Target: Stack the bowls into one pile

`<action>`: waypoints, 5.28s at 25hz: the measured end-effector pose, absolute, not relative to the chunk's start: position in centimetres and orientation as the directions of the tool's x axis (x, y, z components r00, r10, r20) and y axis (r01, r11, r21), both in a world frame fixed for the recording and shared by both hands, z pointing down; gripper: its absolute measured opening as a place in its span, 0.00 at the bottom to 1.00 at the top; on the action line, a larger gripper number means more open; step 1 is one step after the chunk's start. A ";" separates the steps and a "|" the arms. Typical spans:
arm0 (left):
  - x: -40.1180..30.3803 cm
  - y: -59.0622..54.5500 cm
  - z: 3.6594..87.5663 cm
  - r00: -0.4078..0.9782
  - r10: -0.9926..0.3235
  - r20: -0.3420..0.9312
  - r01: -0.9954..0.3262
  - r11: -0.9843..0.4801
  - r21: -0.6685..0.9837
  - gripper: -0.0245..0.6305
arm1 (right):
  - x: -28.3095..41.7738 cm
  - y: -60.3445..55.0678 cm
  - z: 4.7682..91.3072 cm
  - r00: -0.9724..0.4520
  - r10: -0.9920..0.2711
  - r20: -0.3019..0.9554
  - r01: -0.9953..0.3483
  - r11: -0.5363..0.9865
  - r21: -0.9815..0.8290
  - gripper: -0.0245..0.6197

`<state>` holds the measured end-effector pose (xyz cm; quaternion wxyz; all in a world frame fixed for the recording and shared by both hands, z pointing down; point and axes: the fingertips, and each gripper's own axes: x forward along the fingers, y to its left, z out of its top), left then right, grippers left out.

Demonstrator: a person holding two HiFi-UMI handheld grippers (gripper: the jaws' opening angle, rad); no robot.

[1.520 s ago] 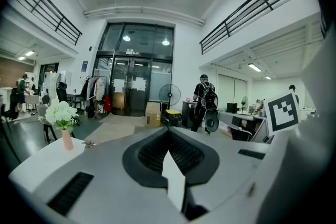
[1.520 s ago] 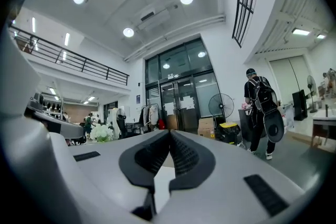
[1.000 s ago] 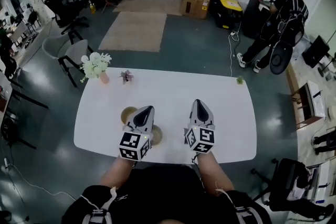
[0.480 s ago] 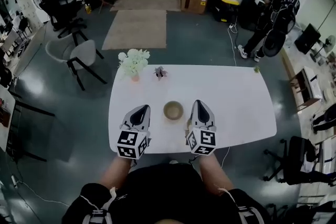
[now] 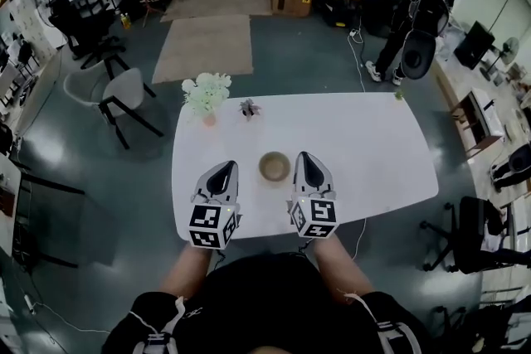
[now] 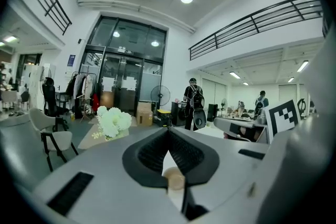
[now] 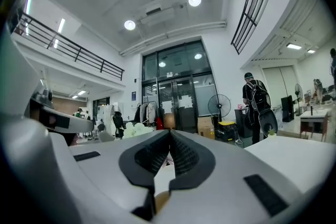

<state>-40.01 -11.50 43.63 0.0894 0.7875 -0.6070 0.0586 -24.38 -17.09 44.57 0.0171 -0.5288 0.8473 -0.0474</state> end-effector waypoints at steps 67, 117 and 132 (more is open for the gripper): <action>-43.8 -8.0 46.2 0.204 -0.953 0.223 -0.976 -0.182 0.119 0.06 | -28.9 -16.5 62.8 -0.286 -0.629 0.723 -0.443 0.756 0.483 0.10; -35.1 -12.6 44.3 0.378 -0.905 0.194 -0.926 -0.369 0.083 0.06 | -18.6 -17.3 46.6 -0.356 -0.926 0.124 -0.930 0.364 0.051 0.06; -34.5 -12.4 42.6 0.387 -0.906 0.171 -0.922 -0.382 0.062 0.06 | -18.4 -14.2 41.0 -0.353 -0.935 -0.025 -0.936 0.353 0.003 0.06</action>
